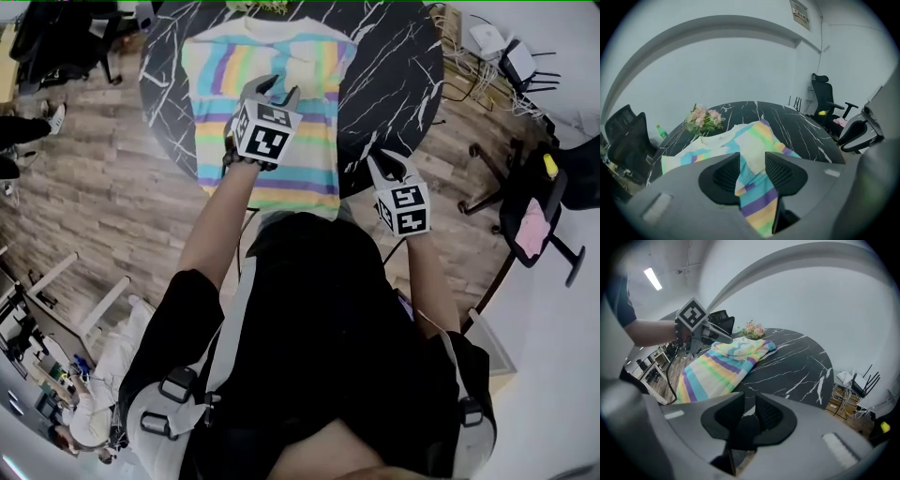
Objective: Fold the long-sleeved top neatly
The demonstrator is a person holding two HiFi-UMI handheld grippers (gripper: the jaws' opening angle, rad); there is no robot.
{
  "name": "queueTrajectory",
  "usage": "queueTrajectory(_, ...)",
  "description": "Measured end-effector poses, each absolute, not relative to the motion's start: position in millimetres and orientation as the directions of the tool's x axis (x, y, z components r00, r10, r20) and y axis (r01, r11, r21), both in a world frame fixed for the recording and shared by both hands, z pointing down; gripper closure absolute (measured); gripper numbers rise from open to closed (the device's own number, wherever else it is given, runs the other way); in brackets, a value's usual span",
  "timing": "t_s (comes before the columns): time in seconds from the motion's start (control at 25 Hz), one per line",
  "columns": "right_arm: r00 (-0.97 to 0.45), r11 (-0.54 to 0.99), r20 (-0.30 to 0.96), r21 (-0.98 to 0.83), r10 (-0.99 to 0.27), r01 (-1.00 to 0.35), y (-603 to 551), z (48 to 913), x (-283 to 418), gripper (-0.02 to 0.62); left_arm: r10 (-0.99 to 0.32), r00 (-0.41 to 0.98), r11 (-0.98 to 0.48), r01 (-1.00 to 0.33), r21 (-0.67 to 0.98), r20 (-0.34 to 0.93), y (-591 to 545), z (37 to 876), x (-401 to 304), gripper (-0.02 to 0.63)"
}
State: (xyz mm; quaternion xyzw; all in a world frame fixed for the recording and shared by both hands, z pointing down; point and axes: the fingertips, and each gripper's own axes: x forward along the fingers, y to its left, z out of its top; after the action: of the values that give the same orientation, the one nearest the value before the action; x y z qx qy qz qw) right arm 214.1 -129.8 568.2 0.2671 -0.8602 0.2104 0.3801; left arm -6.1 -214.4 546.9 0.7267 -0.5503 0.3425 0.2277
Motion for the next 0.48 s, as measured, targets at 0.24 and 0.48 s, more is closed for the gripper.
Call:
queueTrajectory(0.24, -0.581, 0.802, 0.769, -0.158, -0.266, -0.576, -111.4, 570.5, 171.6, 0.515, -0.617, 0.112, -0.221, -0.975, -0.035, 0.779, -151.3, 557.1, -62.1, 0.431)
queueTrajectory(0.48, -0.566, 0.817, 0.782, -0.134, -0.26, -0.561, -88.3, 577.9, 136.2, 0.515, -0.564, 0.085, -0.207, -0.977, -0.041, 0.822, -80.6, 577.9, -112.4, 0.431)
